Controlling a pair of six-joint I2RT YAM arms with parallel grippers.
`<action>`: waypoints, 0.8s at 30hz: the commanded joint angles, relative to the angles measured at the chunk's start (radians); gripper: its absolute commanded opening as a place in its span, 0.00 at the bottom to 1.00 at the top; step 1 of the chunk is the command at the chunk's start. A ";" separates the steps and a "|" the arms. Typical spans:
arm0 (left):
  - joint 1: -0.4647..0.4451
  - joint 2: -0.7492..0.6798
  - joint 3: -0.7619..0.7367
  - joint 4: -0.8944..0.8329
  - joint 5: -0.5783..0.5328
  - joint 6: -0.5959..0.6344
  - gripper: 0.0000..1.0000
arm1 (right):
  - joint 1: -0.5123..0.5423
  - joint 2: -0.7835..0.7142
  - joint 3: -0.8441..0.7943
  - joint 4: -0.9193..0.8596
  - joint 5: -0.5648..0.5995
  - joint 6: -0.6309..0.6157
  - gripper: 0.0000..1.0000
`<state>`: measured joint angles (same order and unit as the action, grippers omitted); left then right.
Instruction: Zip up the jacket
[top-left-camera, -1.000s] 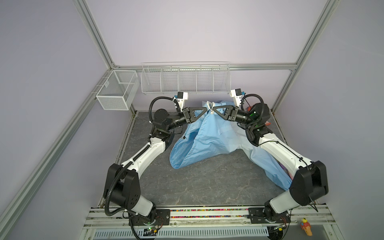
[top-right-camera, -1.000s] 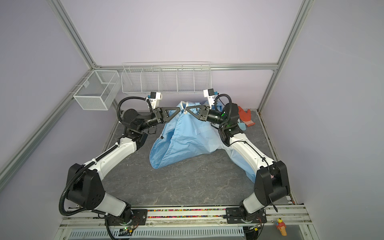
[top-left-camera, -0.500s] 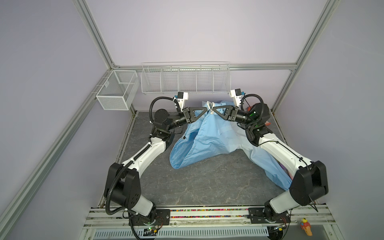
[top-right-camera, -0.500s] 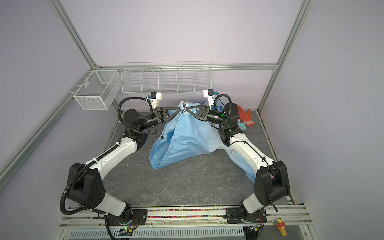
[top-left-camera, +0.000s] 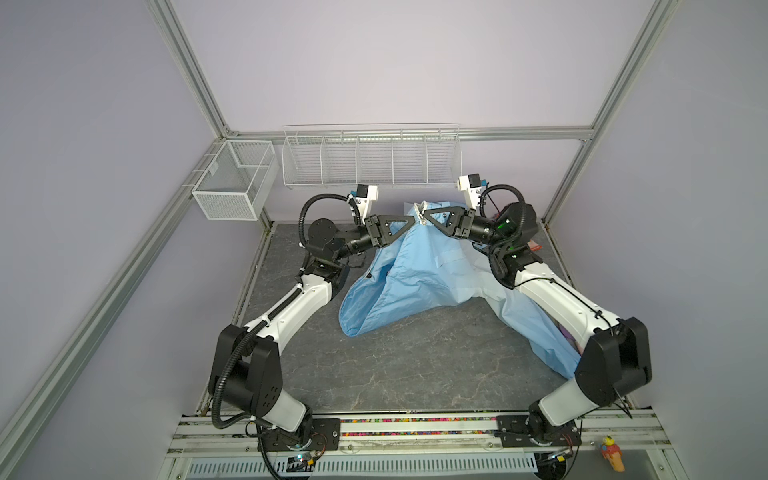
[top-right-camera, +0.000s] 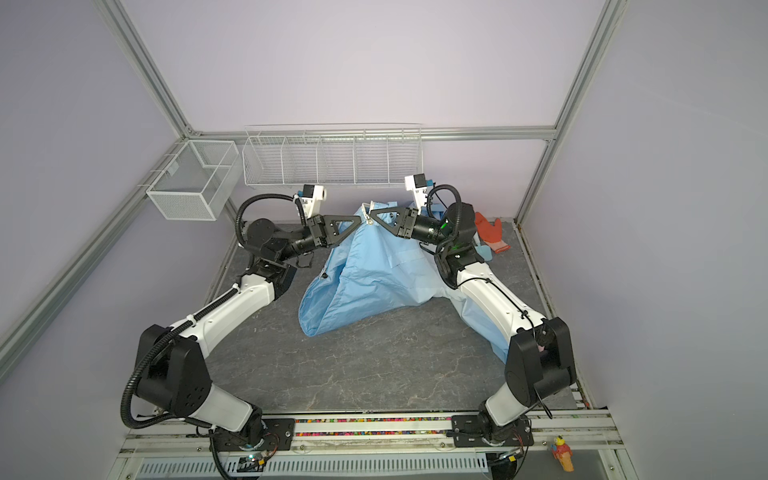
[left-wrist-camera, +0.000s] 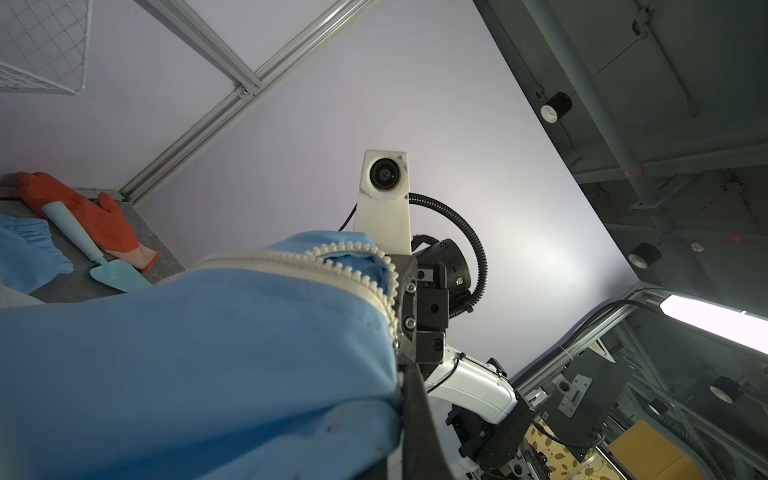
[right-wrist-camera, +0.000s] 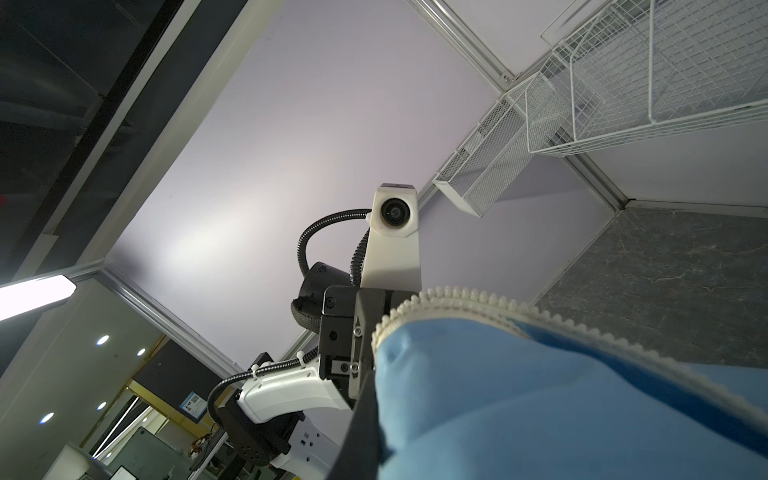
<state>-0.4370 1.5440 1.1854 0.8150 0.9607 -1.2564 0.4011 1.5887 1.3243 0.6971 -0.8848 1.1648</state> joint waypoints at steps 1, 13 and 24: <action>0.001 -0.003 -0.003 0.019 0.060 -0.013 0.00 | 0.002 0.002 0.038 0.073 0.012 0.026 0.07; 0.003 -0.015 0.006 -0.094 0.115 0.002 0.00 | -0.016 -0.021 0.042 0.026 0.030 0.007 0.07; 0.005 -0.072 0.057 -0.379 0.177 0.164 0.00 | -0.026 -0.079 0.064 -0.191 0.028 -0.112 0.07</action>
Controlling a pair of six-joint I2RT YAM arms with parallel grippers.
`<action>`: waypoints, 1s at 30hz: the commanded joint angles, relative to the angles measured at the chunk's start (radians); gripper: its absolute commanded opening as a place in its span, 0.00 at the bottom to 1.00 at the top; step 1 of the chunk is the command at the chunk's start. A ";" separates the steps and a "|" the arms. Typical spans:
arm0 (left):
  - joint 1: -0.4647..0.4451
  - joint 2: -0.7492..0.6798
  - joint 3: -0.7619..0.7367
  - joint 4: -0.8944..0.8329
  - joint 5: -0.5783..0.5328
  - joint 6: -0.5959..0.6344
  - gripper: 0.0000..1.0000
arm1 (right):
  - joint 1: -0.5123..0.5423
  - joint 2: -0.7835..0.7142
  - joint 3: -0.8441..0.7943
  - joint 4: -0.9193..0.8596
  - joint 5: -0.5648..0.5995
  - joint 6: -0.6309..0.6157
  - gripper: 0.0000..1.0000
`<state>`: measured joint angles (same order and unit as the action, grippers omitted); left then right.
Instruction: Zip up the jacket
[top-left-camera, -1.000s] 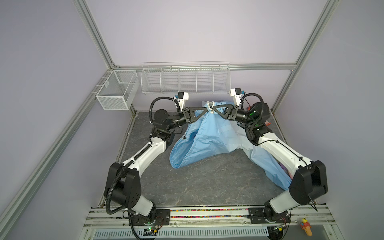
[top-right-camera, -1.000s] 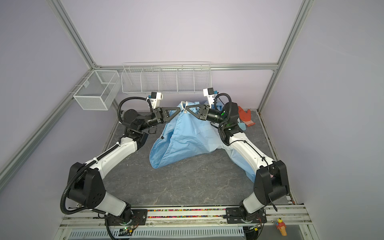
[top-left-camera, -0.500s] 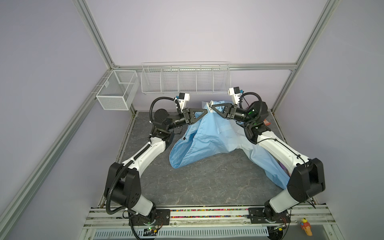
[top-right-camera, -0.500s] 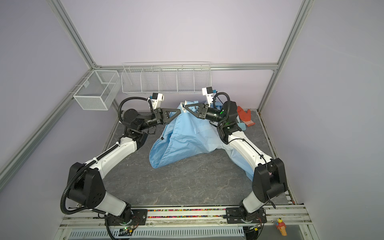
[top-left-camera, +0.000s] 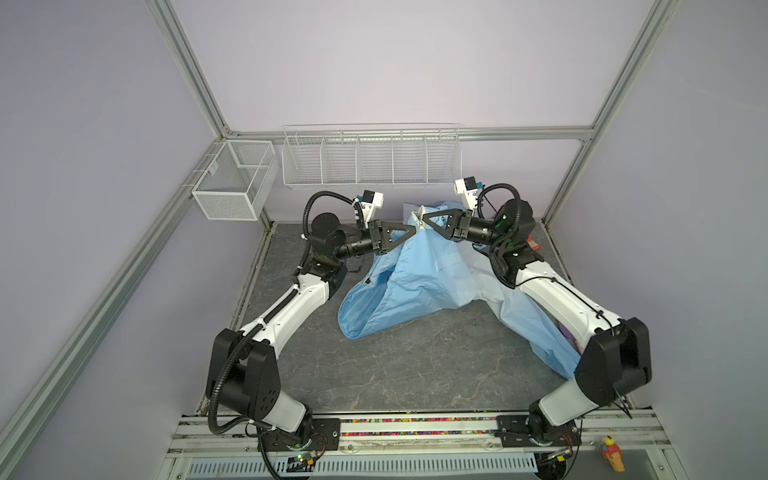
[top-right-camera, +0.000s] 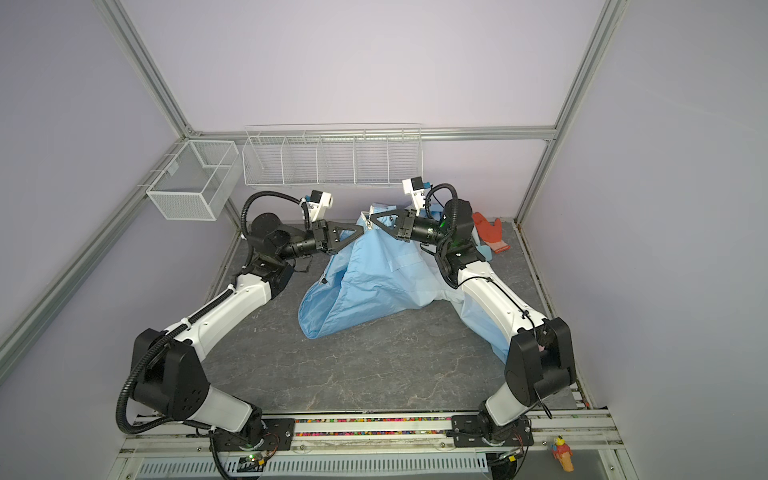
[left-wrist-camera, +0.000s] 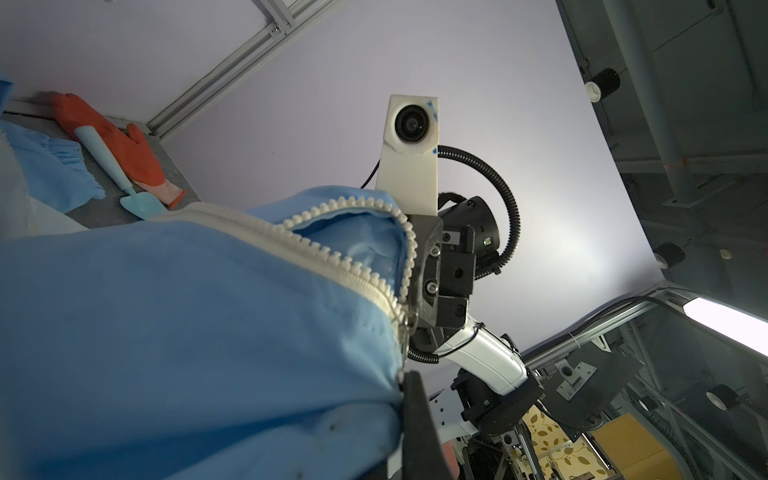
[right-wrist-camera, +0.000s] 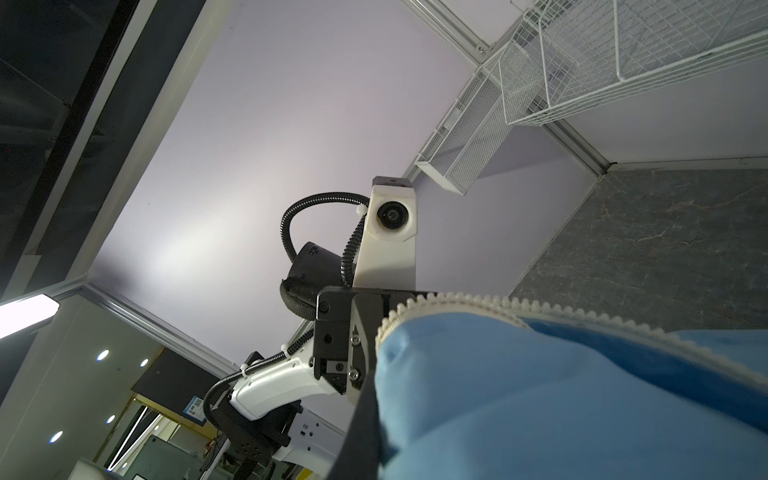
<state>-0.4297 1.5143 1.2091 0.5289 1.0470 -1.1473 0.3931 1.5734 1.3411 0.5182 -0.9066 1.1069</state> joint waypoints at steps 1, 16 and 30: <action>-0.002 -0.046 0.033 -0.100 0.100 0.055 0.00 | -0.019 -0.070 0.045 -0.027 0.057 -0.064 0.07; -0.004 -0.103 0.069 -0.410 0.115 0.267 0.00 | 0.020 -0.045 0.079 -0.059 0.101 -0.041 0.07; 0.008 -0.162 -0.059 -0.208 -0.108 0.009 0.35 | 0.036 -0.084 0.029 -0.045 0.124 -0.062 0.07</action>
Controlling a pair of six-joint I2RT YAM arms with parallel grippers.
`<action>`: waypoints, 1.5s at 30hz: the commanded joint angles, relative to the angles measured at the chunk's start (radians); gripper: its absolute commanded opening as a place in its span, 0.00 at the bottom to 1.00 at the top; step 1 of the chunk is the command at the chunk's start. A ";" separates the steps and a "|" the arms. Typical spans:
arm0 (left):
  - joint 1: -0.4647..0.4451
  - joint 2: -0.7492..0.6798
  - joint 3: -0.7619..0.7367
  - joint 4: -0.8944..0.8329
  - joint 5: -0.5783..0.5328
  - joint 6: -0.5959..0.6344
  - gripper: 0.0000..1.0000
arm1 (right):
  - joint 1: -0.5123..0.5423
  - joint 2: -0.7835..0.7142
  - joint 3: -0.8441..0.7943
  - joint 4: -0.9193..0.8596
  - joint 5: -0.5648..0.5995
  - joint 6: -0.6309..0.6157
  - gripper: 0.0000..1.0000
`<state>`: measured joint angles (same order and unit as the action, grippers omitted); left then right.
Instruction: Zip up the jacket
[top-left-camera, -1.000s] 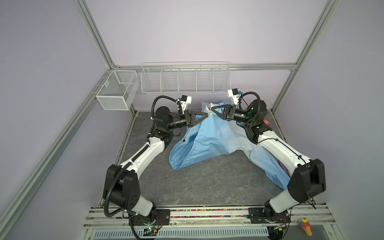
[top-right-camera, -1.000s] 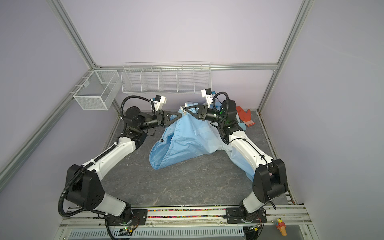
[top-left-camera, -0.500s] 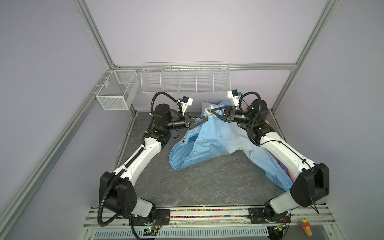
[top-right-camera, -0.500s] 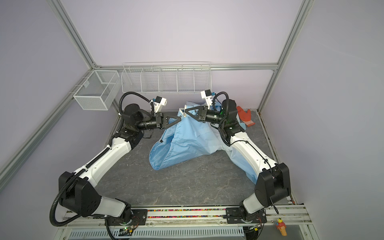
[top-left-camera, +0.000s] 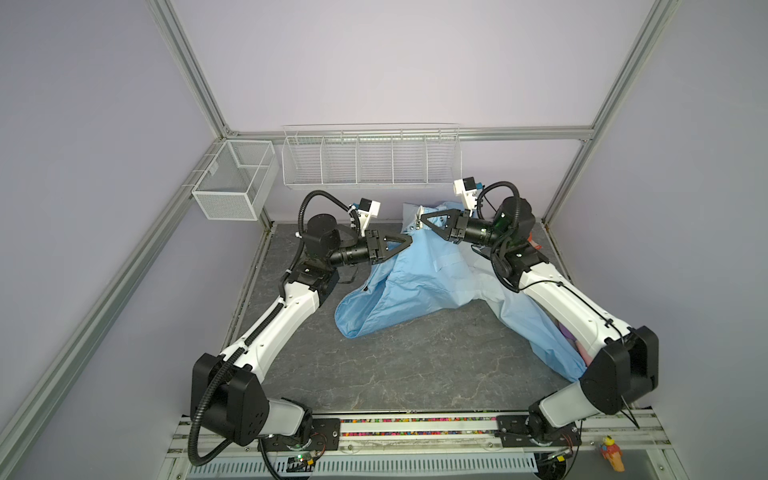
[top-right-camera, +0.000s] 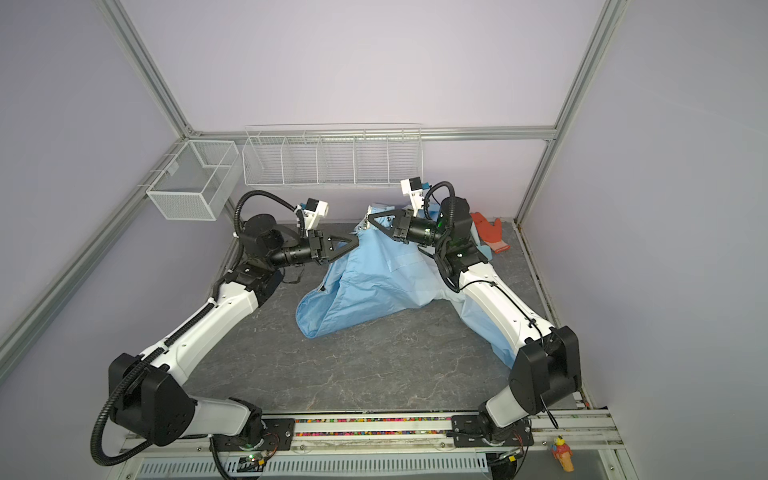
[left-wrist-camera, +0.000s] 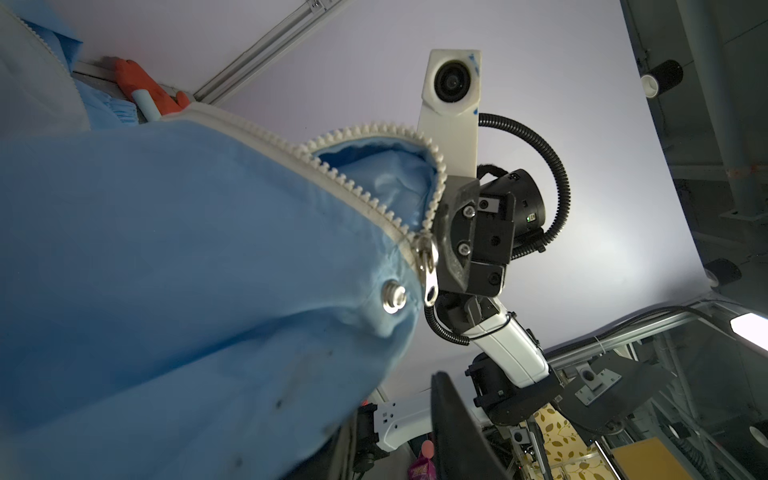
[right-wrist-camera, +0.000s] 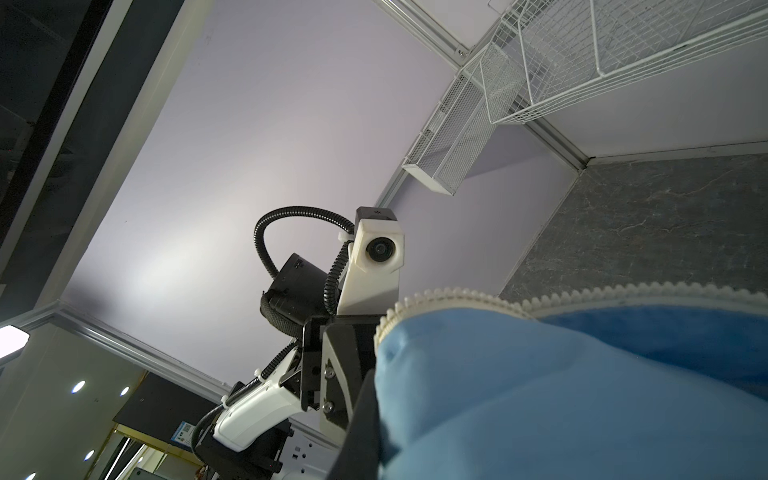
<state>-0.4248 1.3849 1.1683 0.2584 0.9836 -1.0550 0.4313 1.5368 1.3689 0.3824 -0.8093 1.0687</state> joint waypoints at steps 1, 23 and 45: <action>0.003 -0.040 -0.026 0.064 -0.050 -0.102 0.36 | -0.003 -0.049 -0.003 0.096 0.029 -0.023 0.07; -0.107 -0.146 -0.189 0.302 -0.495 -0.714 0.58 | 0.049 -0.139 -0.161 0.162 0.054 -0.070 0.07; -0.200 -0.240 -0.302 0.216 -0.539 -0.777 0.59 | 0.078 -0.194 -0.198 0.101 0.104 -0.124 0.07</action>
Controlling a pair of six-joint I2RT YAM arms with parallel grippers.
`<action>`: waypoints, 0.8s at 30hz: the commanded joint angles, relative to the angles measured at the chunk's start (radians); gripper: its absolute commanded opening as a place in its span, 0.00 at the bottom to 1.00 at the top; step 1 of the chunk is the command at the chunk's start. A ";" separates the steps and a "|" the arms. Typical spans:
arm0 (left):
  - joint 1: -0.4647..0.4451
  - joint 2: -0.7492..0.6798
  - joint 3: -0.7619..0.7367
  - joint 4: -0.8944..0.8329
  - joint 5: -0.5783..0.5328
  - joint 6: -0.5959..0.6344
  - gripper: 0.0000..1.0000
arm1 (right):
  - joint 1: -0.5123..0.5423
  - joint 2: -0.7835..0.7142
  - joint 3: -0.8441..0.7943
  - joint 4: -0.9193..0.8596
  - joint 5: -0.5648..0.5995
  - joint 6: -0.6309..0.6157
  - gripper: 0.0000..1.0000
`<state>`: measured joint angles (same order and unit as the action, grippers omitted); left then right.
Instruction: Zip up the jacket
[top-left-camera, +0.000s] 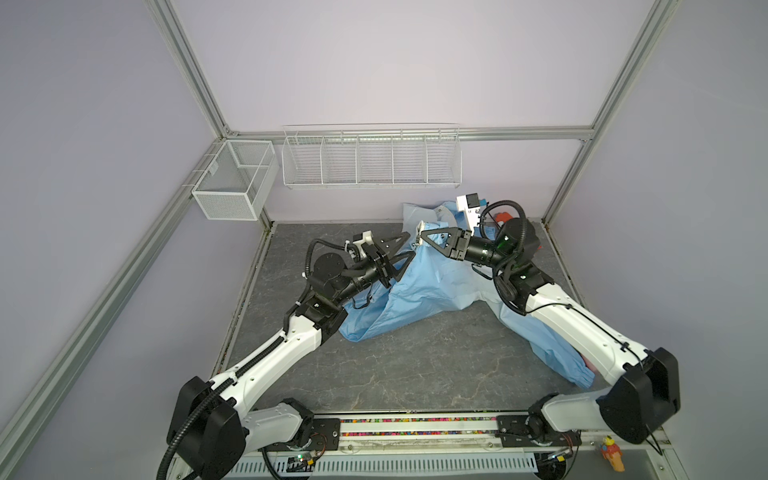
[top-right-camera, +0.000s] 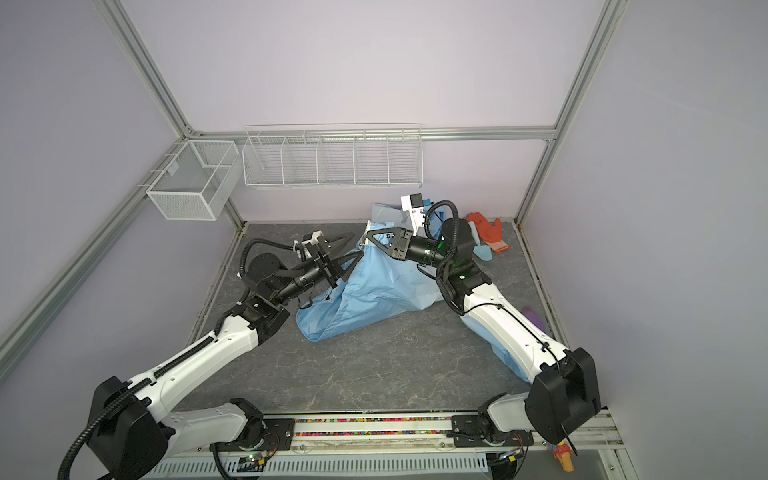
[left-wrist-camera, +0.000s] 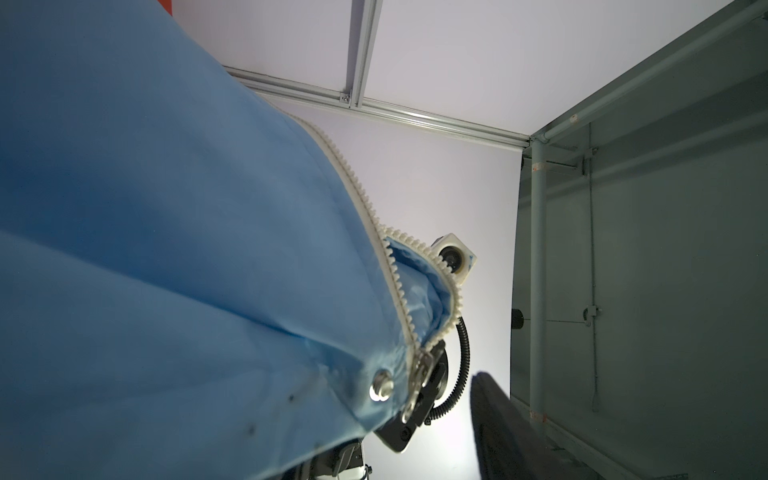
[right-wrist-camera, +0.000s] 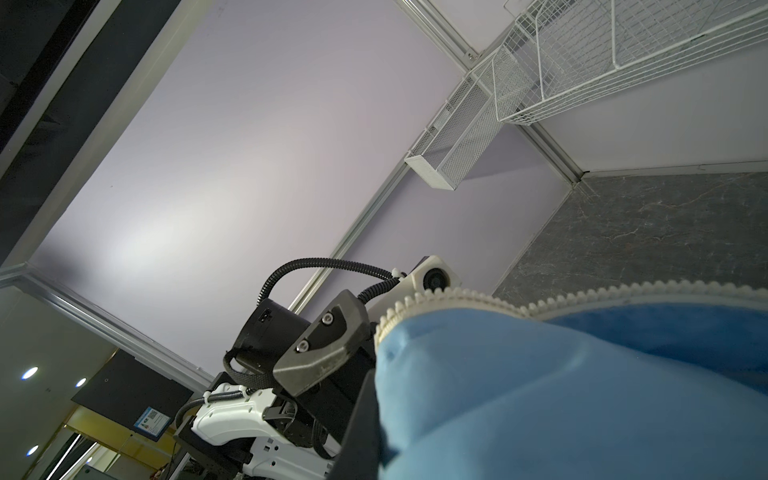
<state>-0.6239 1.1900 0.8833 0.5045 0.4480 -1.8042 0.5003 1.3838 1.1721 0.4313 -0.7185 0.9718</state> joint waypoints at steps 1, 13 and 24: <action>-0.003 -0.054 -0.025 -0.030 -0.012 -0.031 0.60 | 0.009 -0.041 -0.003 0.056 0.013 -0.026 0.07; -0.005 -0.004 0.002 0.031 -0.060 -0.038 0.59 | 0.024 -0.045 -0.011 0.063 0.017 -0.022 0.07; -0.010 0.060 0.053 0.106 -0.077 -0.055 0.43 | 0.035 -0.050 -0.022 0.051 0.017 -0.032 0.07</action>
<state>-0.6289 1.2377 0.8959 0.5419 0.3855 -1.8339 0.5209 1.3708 1.1641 0.4309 -0.6952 0.9611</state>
